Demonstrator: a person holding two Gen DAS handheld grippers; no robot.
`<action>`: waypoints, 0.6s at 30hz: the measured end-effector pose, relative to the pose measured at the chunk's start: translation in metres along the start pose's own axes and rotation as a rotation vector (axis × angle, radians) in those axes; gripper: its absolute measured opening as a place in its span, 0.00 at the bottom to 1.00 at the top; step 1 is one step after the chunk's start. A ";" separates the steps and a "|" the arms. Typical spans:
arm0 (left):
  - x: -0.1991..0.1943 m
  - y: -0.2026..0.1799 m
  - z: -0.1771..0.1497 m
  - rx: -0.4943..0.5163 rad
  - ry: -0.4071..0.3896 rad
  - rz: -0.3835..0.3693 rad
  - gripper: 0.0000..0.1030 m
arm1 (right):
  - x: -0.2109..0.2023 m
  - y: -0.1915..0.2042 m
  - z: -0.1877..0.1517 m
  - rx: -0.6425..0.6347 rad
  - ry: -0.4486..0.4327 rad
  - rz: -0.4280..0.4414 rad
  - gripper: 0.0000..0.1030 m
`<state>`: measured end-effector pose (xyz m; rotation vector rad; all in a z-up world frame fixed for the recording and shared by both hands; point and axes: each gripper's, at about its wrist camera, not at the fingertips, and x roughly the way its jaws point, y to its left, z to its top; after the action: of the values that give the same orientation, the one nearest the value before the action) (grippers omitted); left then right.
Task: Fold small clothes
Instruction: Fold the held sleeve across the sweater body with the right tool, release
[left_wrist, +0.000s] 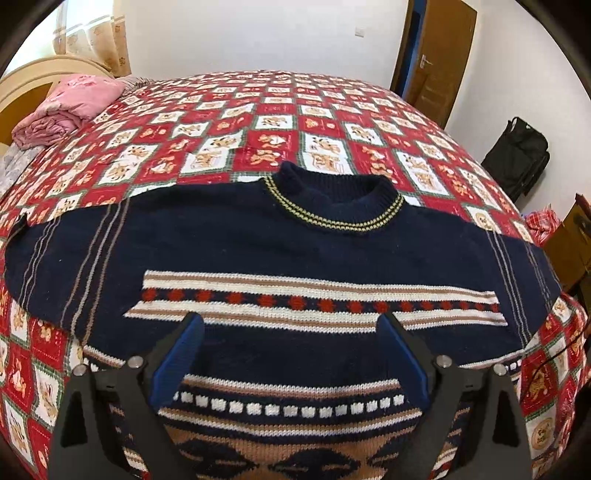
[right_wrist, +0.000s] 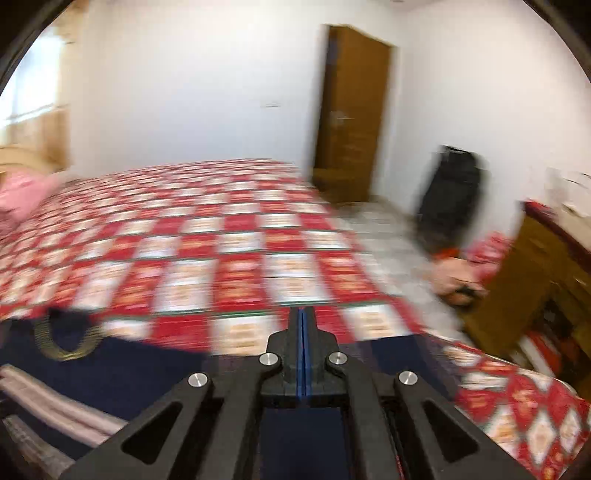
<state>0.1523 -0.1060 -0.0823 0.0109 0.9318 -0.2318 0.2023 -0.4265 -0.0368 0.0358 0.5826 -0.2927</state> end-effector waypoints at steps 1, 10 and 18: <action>-0.002 0.003 -0.001 -0.007 -0.003 -0.004 0.93 | -0.002 0.009 0.000 0.015 0.001 0.040 0.00; -0.012 0.029 -0.006 -0.035 -0.027 0.033 0.94 | 0.053 -0.115 -0.037 0.512 0.205 0.174 0.01; 0.008 0.007 -0.003 -0.004 0.023 0.022 0.94 | 0.053 -0.276 -0.087 0.814 0.285 0.029 0.02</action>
<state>0.1562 -0.1000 -0.0916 0.0204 0.9542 -0.2095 0.1196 -0.6946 -0.1249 0.8821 0.7115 -0.4853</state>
